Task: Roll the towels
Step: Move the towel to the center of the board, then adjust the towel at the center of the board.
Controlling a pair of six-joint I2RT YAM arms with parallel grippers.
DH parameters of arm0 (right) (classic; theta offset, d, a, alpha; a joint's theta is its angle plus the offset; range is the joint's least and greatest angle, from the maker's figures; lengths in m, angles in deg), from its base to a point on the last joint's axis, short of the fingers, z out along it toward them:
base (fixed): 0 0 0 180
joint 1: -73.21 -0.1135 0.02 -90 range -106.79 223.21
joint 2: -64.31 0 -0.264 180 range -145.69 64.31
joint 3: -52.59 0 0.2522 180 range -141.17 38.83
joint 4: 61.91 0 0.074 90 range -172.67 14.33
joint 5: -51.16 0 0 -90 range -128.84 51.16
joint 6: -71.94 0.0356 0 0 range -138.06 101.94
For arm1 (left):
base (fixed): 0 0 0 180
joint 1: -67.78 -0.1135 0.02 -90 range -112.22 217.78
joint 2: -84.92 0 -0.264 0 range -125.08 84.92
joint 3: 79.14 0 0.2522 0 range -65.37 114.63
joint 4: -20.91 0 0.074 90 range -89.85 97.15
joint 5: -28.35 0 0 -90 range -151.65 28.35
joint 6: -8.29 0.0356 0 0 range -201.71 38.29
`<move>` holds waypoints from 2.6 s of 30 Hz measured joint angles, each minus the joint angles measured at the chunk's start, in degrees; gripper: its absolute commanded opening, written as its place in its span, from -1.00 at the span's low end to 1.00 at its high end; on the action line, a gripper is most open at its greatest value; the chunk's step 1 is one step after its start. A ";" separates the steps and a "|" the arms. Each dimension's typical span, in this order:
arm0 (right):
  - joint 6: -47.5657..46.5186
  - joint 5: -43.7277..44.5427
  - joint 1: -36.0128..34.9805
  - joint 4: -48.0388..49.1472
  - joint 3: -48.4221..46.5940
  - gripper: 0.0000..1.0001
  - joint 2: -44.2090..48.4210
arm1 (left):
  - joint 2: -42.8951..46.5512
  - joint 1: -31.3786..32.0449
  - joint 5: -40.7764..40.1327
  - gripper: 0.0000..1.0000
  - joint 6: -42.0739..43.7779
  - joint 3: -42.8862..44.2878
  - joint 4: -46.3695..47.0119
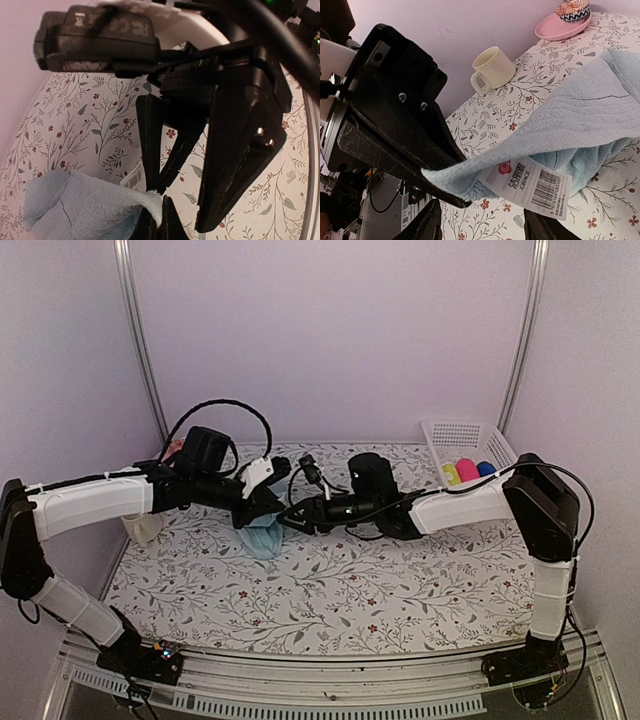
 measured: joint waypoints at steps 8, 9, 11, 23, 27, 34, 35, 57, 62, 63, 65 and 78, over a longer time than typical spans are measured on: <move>0.87 -1.68 -0.07 2.05 -1.88 -0.26 -1.92 | 0.11 0.33 0.17 -1.00 -0.02 -0.02 0.00; 0.85 -1.75 -0.07 2.08 -1.88 -0.34 -1.92 | 0.11 0.33 0.17 -1.00 -0.02 -0.04 0.02; 0.85 -1.90 -0.07 2.27 -1.88 -0.54 -1.92 | 0.11 0.35 0.17 -1.00 -0.02 -0.13 0.04; -0.24 -2.32 -0.11 1.62 -1.64 -0.95 -1.90 | 0.17 0.48 -1.38 -1.00 -0.46 -0.26 0.37; -1.44 -0.90 -0.11 0.96 -0.26 -0.96 -1.84 | 0.17 0.50 -2.62 -1.00 -0.55 -0.42 0.83; -4.20 4.79 -0.11 -4.42 4.02 -0.95 1.79 | 0.33 0.52 -4.31 -1.00 -0.63 -0.52 1.62; -4.63 5.55 -0.11 -5.20 4.72 -0.70 2.62 | 0.35 0.52 -4.37 -1.00 -0.63 -0.52 1.64; -17.66 4.48 -2.51 -14.97 -1.95 0.21 4.35 | 1.05 0.55 4.17 -1.00 0.85 -0.39 -1.86; -17.46 3.82 -3.41 -14.93 -2.05 0.04 3.65 | 1.05 0.55 7.72 -1.00 1.18 -0.28 -3.80; -17.42 3.72 -3.41 -14.91 -2.10 -0.05 3.65 | 1.05 0.55 8.20 -1.00 1.20 -0.28 -4.04; -17.44 3.48 -3.37 -14.82 -2.14 -0.23 3.65 | 1.05 0.57 8.90 -1.00 1.27 -0.28 -4.20; -18.03 2.54 -3.43 -13.97 -2.08 -0.96 3.58 | 1.05 0.57 8.52 -1.00 1.11 -0.17 -4.42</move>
